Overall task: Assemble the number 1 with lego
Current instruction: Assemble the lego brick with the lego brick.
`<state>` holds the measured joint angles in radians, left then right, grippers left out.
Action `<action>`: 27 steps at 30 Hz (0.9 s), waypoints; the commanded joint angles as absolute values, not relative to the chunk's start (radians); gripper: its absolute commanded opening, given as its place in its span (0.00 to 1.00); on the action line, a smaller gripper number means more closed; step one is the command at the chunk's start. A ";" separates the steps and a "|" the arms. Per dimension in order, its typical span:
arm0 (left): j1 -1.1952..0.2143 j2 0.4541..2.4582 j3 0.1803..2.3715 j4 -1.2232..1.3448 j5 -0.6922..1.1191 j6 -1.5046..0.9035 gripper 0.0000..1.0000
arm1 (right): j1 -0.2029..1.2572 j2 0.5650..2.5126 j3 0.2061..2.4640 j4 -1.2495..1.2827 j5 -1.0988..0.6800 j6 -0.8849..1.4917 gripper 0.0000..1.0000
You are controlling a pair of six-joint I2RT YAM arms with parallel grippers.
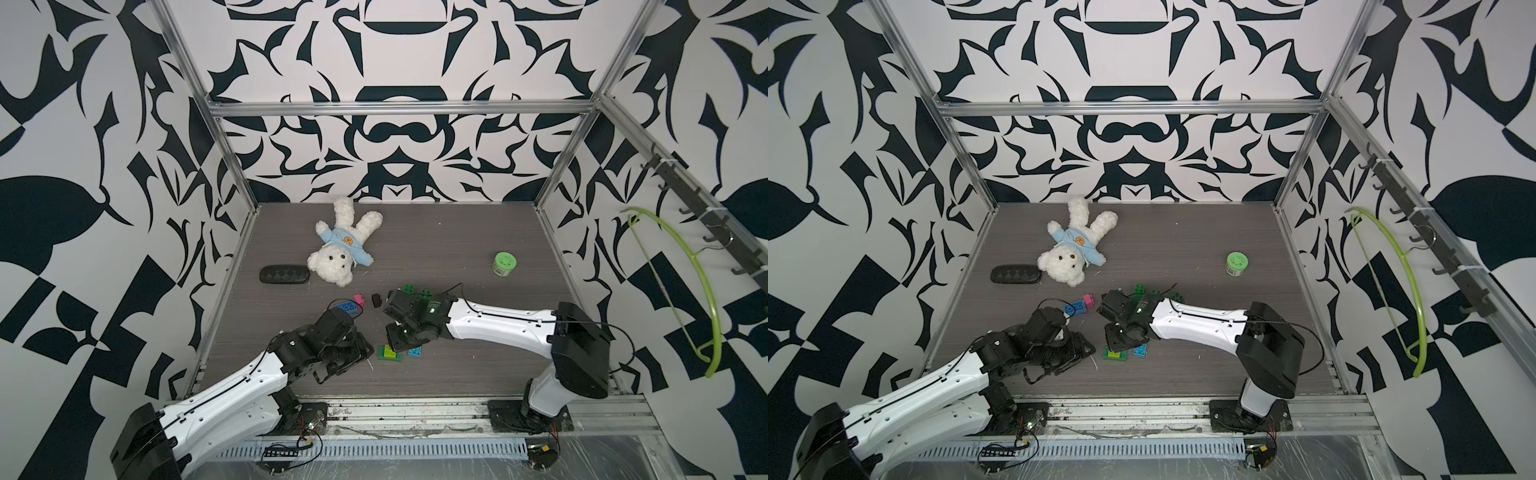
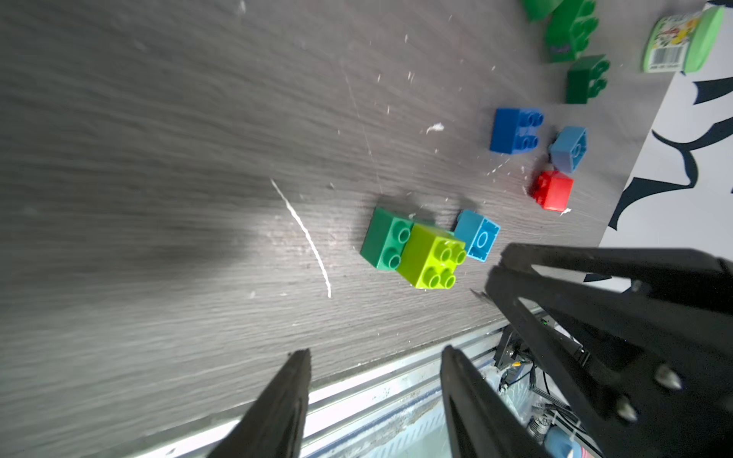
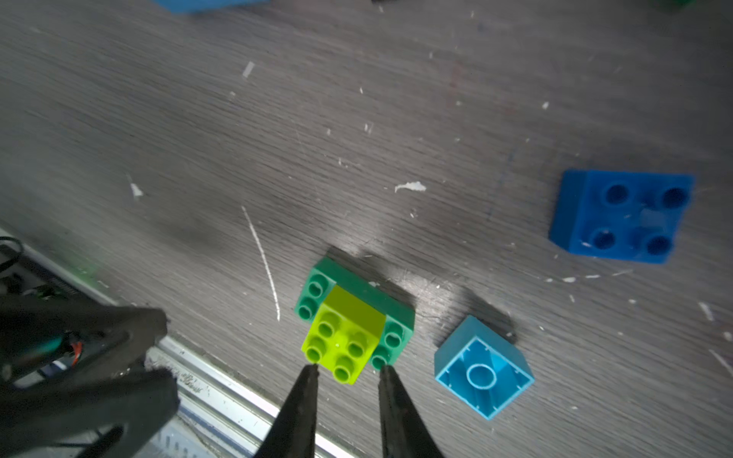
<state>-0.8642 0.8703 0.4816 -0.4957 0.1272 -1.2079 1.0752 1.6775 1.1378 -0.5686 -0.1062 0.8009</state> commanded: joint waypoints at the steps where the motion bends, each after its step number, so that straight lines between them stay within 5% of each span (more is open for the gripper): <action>1: -0.874 0.888 0.467 -0.393 0.116 -1.244 0.56 | 1.074 1.680 1.170 -0.589 -0.136 0.834 0.31; 27: -0.886 0.920 0.435 -0.402 0.075 -1.303 0.51 | 1.066 1.900 1.283 -0.763 -0.071 0.833 0.20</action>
